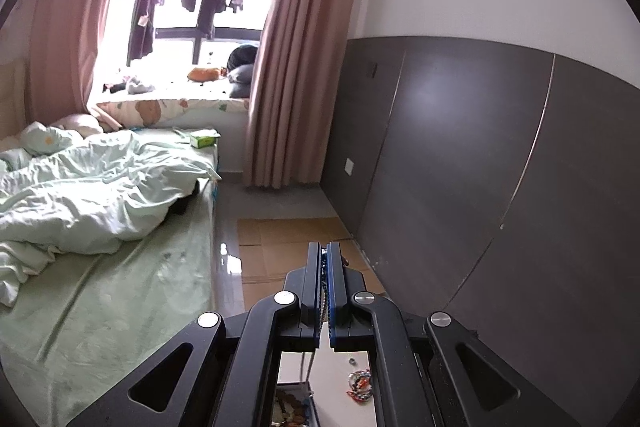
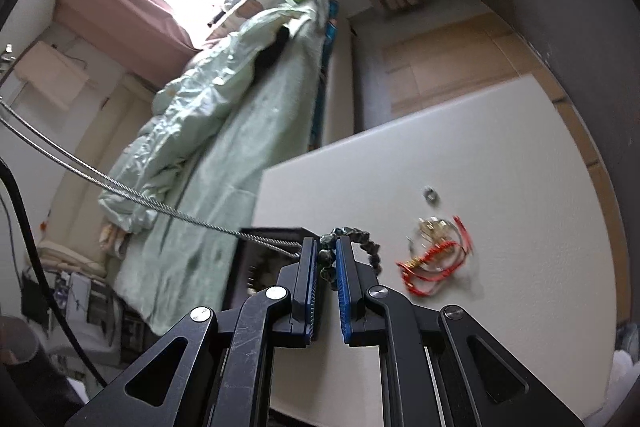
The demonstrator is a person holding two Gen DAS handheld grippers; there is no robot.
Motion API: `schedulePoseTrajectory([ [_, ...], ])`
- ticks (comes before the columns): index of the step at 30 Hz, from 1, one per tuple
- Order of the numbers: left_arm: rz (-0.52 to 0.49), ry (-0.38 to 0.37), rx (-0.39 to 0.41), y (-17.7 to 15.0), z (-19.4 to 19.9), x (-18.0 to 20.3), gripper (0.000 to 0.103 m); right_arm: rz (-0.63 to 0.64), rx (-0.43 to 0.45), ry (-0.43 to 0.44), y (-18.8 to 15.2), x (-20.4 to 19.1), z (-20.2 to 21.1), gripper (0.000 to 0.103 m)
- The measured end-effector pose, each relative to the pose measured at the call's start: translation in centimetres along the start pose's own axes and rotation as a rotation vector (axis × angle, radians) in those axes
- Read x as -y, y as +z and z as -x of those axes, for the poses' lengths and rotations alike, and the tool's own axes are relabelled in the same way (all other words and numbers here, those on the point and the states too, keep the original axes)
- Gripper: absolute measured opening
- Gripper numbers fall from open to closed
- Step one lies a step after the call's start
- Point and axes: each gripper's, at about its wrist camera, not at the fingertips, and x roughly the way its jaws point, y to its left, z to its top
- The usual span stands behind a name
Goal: Organize jewelry
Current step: 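Lower the dark bracelet into the box with the right tool while the left tool carries the chain over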
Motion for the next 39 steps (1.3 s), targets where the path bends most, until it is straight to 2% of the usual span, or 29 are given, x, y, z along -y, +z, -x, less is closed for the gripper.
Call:
schedulePoseTrajectory([
  [9,0.019,0.003,-0.018,-1.2,0.0,-1.4,0.002,0.074,0.032,0.046,0.7,-4.3,0.9,0.011],
  [21,0.022,-0.009,-0.002,-0.9,0.8,-1.9,0.001,0.111,0.028,0.051,0.2,-6.5,0.5,0.011],
  [27,0.049,-0.013,-0.063,-2.7,-1.5,-2.8,0.002,0.108,0.027,0.051,0.0,-6.4,0.4,0.011],
  [35,0.1,-0.039,-0.186,-7.1,-5.9,-3.8,0.002,0.093,0.017,0.045,-0.4,-5.7,0.1,0.011],
  [39,0.123,-0.026,-0.25,-10.0,-8.0,-4.3,0.001,0.091,0.016,0.043,-0.5,-5.5,0.1,0.011],
])
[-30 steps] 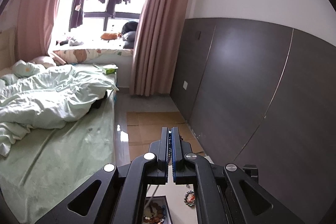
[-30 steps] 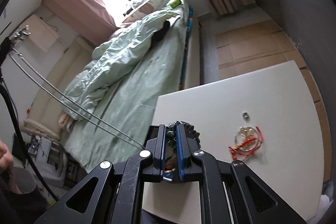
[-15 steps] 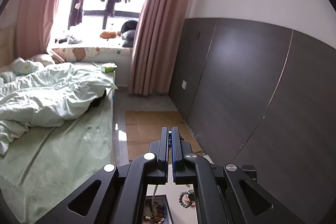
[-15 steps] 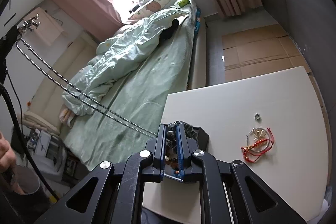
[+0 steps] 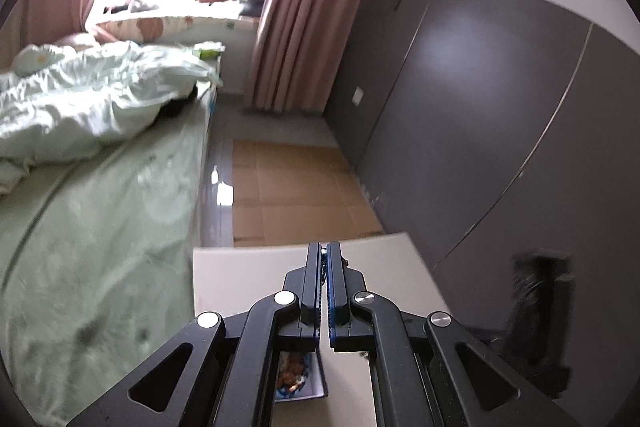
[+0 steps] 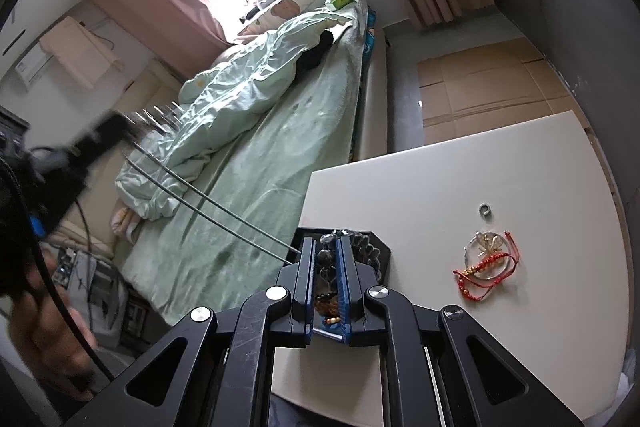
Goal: Organize jewelry
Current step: 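Lower the dark bracelet into the box with the right tool while the left tool carries the chain over, then move both tools open toward the red string and charm pile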
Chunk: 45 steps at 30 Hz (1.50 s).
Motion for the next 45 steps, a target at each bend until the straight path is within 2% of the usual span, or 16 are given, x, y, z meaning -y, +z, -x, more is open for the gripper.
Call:
schedulePoseTrajectory([
  [10,0.113,0.004,-0.141,-5.5,-5.4,-2.4,0.002,0.002,-0.015,0.001,0.1,0.1,-0.6,0.011],
  [16,0.186,-0.01,-0.2,-6.6,-7.1,-3.9,0.003,-0.001,-0.024,0.002,0.4,0.2,-1.3,0.011],
  [27,0.253,0.048,-0.179,-7.3,-4.6,-7.1,0.005,0.016,-0.079,0.038,-0.1,-1.3,-4.6,0.011],
  [28,0.259,0.056,-0.177,-7.3,-4.4,-7.4,0.007,0.015,-0.085,0.042,-0.2,-1.5,-4.9,0.011],
  [29,0.266,0.066,-0.174,-7.3,-4.1,-7.7,0.019,0.014,-0.091,0.047,-0.2,-1.6,-5.3,0.011],
  [30,0.271,0.075,-0.169,-7.3,-3.9,-8.1,0.04,0.013,-0.098,0.053,-0.3,-1.8,-5.7,0.011],
  [31,0.278,0.086,-0.156,-7.3,-3.5,-8.4,0.052,0.013,-0.103,0.057,-0.3,-2.0,-6.0,0.011],
  [32,0.282,0.098,-0.133,-7.3,-2.9,-8.6,0.069,0.015,-0.109,0.062,-0.4,-2.2,-6.3,0.011],
  [33,0.284,0.106,-0.116,-7.2,-2.6,-8.8,0.077,0.016,-0.114,0.066,-0.4,-2.5,-6.6,0.011],
  [35,0.289,0.117,-0.095,-7.1,-1.9,-9.1,0.078,0.026,-0.122,0.065,-0.3,-3.0,-7.2,0.012],
  [37,0.294,0.112,-0.095,-7.0,-1.6,-9.3,0.078,0.048,-0.137,0.023,-0.3,-3.4,-7.7,0.012],
  [38,0.296,0.113,-0.093,-6.9,-1.5,-9.4,0.078,0.044,-0.155,0.01,-0.3,-3.4,-8.0,0.017],
  [41,0.298,0.113,-0.085,-6.9,-1.3,-9.5,0.078,0.025,-0.147,0.027,-0.2,-3.2,-7.6,0.048],
  [42,0.296,0.111,-0.085,-6.9,-1.3,-9.4,0.078,0.028,-0.135,0.027,-0.2,-3.2,-7.3,0.051],
  [45,0.283,0.101,-0.085,-6.9,-1.4,-8.8,0.078,0.024,-0.126,0.027,-0.3,-2.8,-6.3,0.052],
])
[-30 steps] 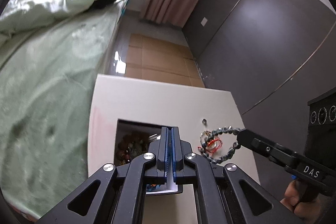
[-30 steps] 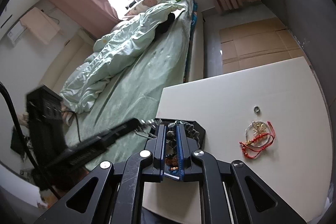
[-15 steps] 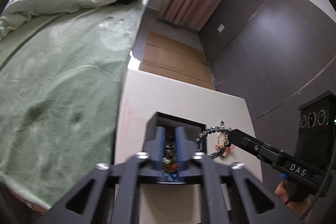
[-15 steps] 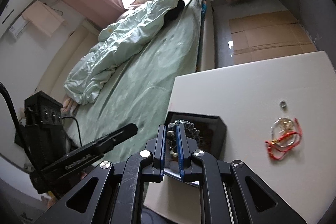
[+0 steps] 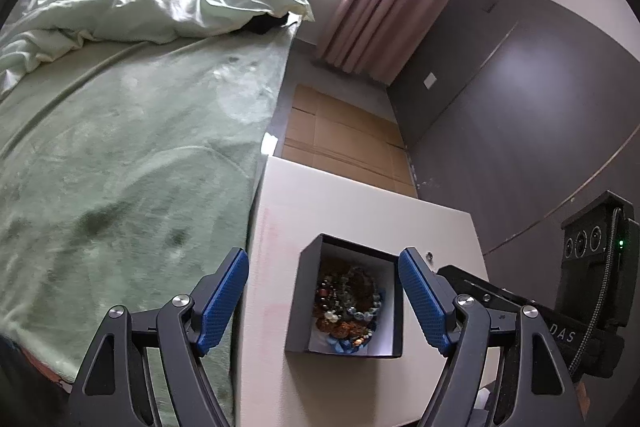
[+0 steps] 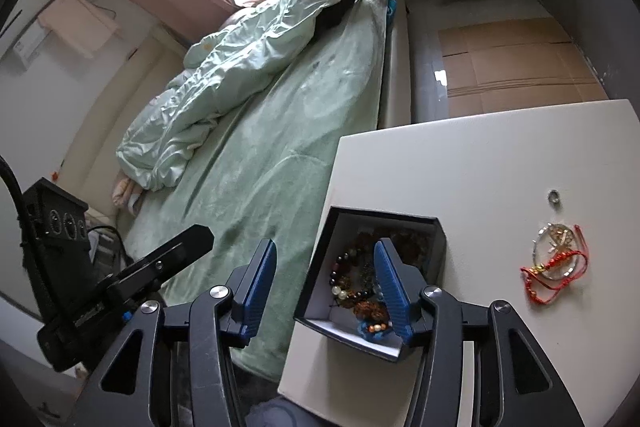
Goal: Organize jewelry
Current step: 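Move both tools open toward the red string and charm pile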
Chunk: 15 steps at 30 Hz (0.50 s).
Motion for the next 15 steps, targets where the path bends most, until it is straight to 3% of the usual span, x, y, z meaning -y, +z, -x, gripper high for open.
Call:
schedulePoseTrajectory([
  [9,-0.069,-0.023,0.004,-0.4,-0.5,3.0,0.082,-0.075,0.033,-0.076,-1.5,3.8,3.6,0.053],
  [12,-0.09,-0.028,0.001,-0.6,-0.9,4.3,0.082,-0.104,0.051,-0.102,-2.0,5.3,5.1,0.067],
  [15,-0.12,-0.046,-0.012,-0.8,-1.6,5.6,0.082,-0.135,0.069,-0.129,-2.2,6.9,6.4,0.069],
])
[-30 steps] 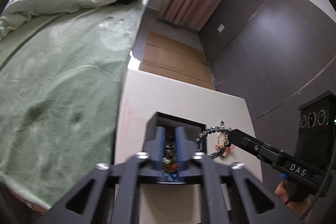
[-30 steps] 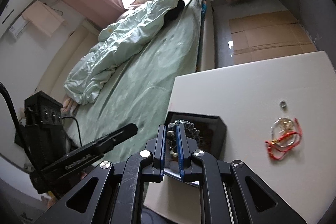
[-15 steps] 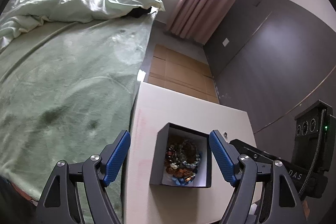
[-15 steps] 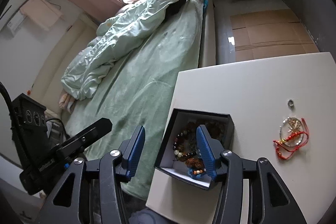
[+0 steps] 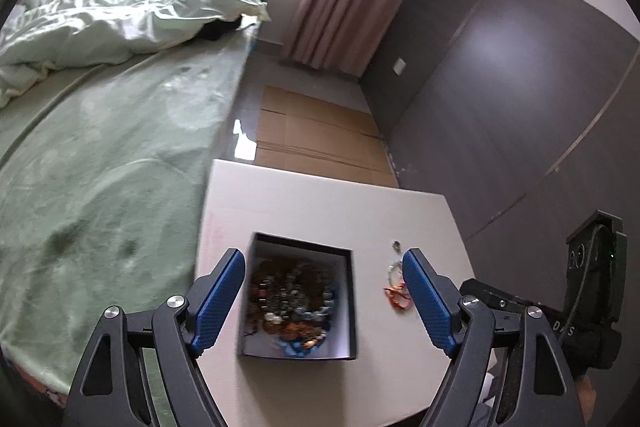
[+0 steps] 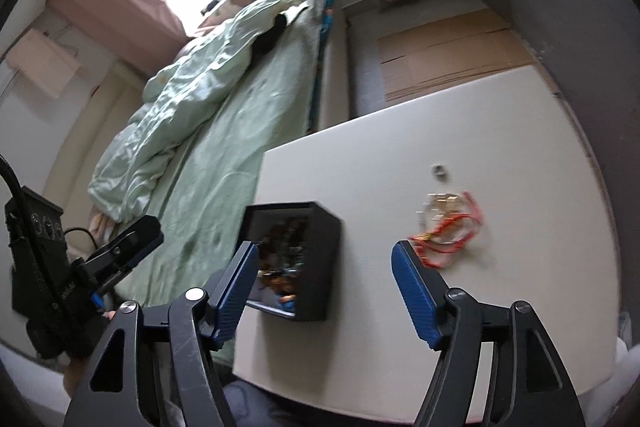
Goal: Organize jewelry
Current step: 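Move both tools open toward the red string and charm pile, then grasp the red string with the left tool and lift it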
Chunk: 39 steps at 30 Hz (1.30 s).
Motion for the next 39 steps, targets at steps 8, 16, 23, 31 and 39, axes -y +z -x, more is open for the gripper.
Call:
schedulePoseTrajectory([
  [8,-0.099,-0.06,-0.061,-0.4,-2.5,4.3,0.082,-0.113,0.049,-0.056,-0.1,4.3,1.9,0.083],
  [16,-0.196,-0.098,-0.134,-1.2,-5.9,8.0,0.082,-0.209,0.092,-0.086,-0.8,8.2,3.3,0.084],
  [23,-0.24,-0.13,-0.219,-2.1,-9.6,10.8,0.071,-0.264,0.108,-0.099,-1.7,11.2,4.1,0.084],
  [31,-0.22,-0.142,-0.331,-2.5,-14.2,12.9,0.05,-0.318,0.144,-0.108,-2.6,14.0,5.0,0.084],
  [39,-0.213,-0.12,-0.409,-3.5,-17.7,14.5,0.032,-0.361,0.153,-0.113,-3.3,16.3,5.3,0.067],
])
